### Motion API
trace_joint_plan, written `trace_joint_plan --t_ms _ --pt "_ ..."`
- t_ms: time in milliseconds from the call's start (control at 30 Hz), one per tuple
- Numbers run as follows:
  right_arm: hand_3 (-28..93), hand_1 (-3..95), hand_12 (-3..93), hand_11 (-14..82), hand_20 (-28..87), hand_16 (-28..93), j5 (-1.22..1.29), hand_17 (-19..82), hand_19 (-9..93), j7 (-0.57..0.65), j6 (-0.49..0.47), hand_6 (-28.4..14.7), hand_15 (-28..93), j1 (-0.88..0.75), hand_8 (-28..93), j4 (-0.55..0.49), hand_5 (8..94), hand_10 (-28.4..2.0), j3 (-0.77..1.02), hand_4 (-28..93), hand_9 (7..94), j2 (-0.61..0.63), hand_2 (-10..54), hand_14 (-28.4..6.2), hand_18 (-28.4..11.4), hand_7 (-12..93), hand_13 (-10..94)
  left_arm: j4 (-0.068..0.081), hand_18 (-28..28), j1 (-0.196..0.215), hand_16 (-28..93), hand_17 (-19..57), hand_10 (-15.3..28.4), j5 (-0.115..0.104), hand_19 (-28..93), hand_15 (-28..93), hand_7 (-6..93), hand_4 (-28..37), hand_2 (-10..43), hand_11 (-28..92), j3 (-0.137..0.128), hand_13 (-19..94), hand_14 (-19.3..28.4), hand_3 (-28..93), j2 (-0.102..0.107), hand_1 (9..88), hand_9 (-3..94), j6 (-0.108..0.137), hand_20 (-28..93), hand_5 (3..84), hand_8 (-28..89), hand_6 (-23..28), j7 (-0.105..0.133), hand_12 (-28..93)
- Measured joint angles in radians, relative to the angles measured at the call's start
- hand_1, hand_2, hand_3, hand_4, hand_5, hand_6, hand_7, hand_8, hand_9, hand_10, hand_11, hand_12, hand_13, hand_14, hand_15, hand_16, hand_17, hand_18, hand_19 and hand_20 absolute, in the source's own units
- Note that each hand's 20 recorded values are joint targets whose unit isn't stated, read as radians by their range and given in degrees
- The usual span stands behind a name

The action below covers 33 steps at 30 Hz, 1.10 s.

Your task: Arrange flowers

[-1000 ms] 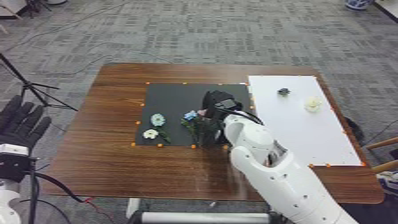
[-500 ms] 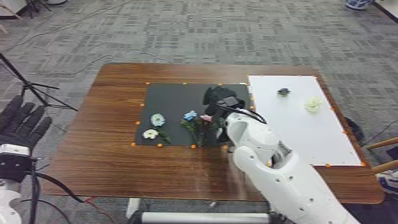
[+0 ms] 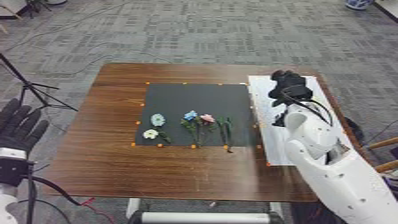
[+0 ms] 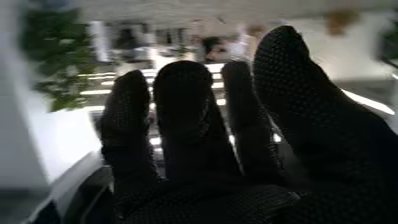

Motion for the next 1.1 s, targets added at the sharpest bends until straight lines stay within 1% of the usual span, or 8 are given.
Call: trace_joint_plan --t_ms 167,333,400,533,600,967,1033,1100 --pt "79 46.0 12.8 6.0 35 26 0.055 32 82 0.096 -0.035 -10.0 76 -0.014 -8 0.069 36.3 -21.4 0.038 -28 38.0 0.036 -9.5 -12.3 -25.1 6 60 0.000 10.6 0.003 -3 -4.1 12.9 0.000 22 23 7.8 -28.3 18.9 11 0.005 21 12.6 66 0.001 22.0 30.3 0.000 11 34.7 -7 7.3 0.000 12" --pt "79 48.1 12.1 4.8 35 26 0.092 31 82 0.119 -0.201 -9.8 77 0.002 -8 0.105 34.3 -21.2 0.038 -28 34.6 0.042 -9.5 -12.7 -25.4 5 59 0.002 10.6 -0.003 -3 -4.1 12.9 -0.001 22 23 8.2 -28.3 19.0 12 0.021 21 12.6 66 0.006 22.1 30.4 0.000 11 34.6 -7 7.3 0.001 12" --pt "80 49.3 12.0 4.8 35 26 0.092 31 82 0.119 -0.238 -9.8 77 0.016 -8 0.116 34.1 -21.3 0.026 -28 34.0 0.047 -9.5 -12.6 -25.5 5 59 0.003 10.6 -0.007 -3 -4.1 12.9 -0.002 22 23 8.4 -28.3 19.0 12 0.027 21 12.7 66 0.010 22.1 30.4 -0.001 11 34.7 -7 7.3 0.002 12" --pt "78 53.7 11.7 5.7 36 31 0.091 32 84 0.121 -0.249 -9.8 77 0.051 -8 0.140 35.0 -21.7 -0.011 -28 35.1 0.058 -9.5 -10.8 -26.1 6 60 0.004 10.6 -0.013 -3 -4.1 13.0 -0.002 22 23 8.5 -28.3 19.1 12 0.030 21 12.7 66 0.014 22.1 30.6 -0.001 11 34.9 -7 7.4 0.002 12" --pt "78 54.3 11.4 5.4 36 32 0.091 34 85 0.128 -0.251 -10.1 77 0.066 -8 0.150 35.9 -23.3 -0.025 -28 35.7 0.062 -9.5 -10.0 -26.2 6 61 0.004 10.6 -0.014 -3 -4.1 13.0 -0.002 22 23 8.7 -28.3 19.2 12 0.031 21 12.7 66 0.015 22.1 30.6 -0.001 11 35.0 -7 7.4 0.004 12" --pt "78 53.8 11.1 5.4 35 33 0.103 35 87 0.210 -0.268 -10.7 76 0.106 -8 0.187 38.1 -24.8 -0.058 -28 36.0 0.068 -9.5 -10.3 -26.7 6 63 0.003 10.5 -0.014 -3 -4.1 13.1 -0.007 22 24 8.9 -28.3 19.5 12 0.031 21 12.8 66 0.014 22.1 30.4 0.002 11 34.9 -7 7.3 0.005 12" --pt "77 55.0 11.5 6.8 35 33 0.113 36 87 0.224 -0.278 -10.3 76 0.122 -8 0.205 40.1 -23.8 -0.069 -28 39.2 0.066 -9.5 -9.8 -26.6 7 64 0.003 10.5 -0.014 -3 -4.1 13.1 -0.011 22 24 9.0 -28.3 19.5 13 0.031 21 12.9 66 0.014 22.0 30.5 0.002 11 35.0 -7 7.3 0.008 12" --pt "76 55.7 12.5 9.4 35 33 0.119 37 88 0.227 -0.280 -9.4 75 0.138 -8 0.228 43.7 -21.2 -0.075 -28 44.8 0.064 -9.5 -9.3 -26.3 8 65 0.003 10.5 -0.014 -3 -4.1 13.1 -0.013 22 24 9.3 -28.3 19.6 13 0.033 21 13.0 66 0.015 22.0 30.5 0.003 11 35.0 -7 7.2 0.011 12"
